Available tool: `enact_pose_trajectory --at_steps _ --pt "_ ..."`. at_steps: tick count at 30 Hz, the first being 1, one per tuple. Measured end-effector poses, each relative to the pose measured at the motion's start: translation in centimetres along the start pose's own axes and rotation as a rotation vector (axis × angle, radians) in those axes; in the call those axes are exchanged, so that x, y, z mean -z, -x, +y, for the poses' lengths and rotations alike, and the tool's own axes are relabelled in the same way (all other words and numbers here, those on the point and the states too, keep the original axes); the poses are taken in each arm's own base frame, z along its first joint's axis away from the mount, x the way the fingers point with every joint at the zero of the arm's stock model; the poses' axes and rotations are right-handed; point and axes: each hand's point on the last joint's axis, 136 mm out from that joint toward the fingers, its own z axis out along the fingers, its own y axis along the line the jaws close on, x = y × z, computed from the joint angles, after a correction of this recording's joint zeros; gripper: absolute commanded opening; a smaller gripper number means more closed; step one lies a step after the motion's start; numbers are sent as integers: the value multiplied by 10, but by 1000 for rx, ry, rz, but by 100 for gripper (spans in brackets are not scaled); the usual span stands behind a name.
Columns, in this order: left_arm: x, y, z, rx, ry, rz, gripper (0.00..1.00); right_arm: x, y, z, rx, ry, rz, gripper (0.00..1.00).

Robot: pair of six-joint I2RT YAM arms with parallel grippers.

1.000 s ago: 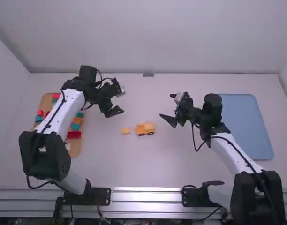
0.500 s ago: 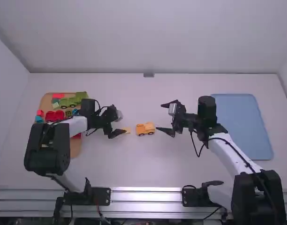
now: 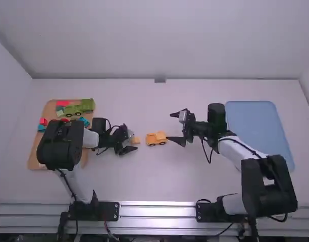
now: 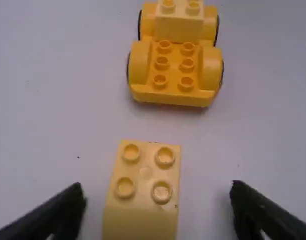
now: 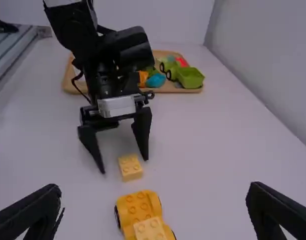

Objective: Assemble lego blocks to make yellow taxi

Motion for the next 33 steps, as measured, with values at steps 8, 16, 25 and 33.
enact_pose_trajectory --at_steps 8,16,25,33 --pt "-1 -3 0 -31 2 20 32 3 1 0 -14 10 -16 99" --pt "-2 -1 -1 -49 -1 15 20 3 2 1 -20 13 -21 99" --pt "1 14 -1 -34 -2 -16 5 6 -29 3 -69 -10 78 99" --pt "-2 64 -1 -151 7 -87 5 -17 -85 11 -67 53 138 99"
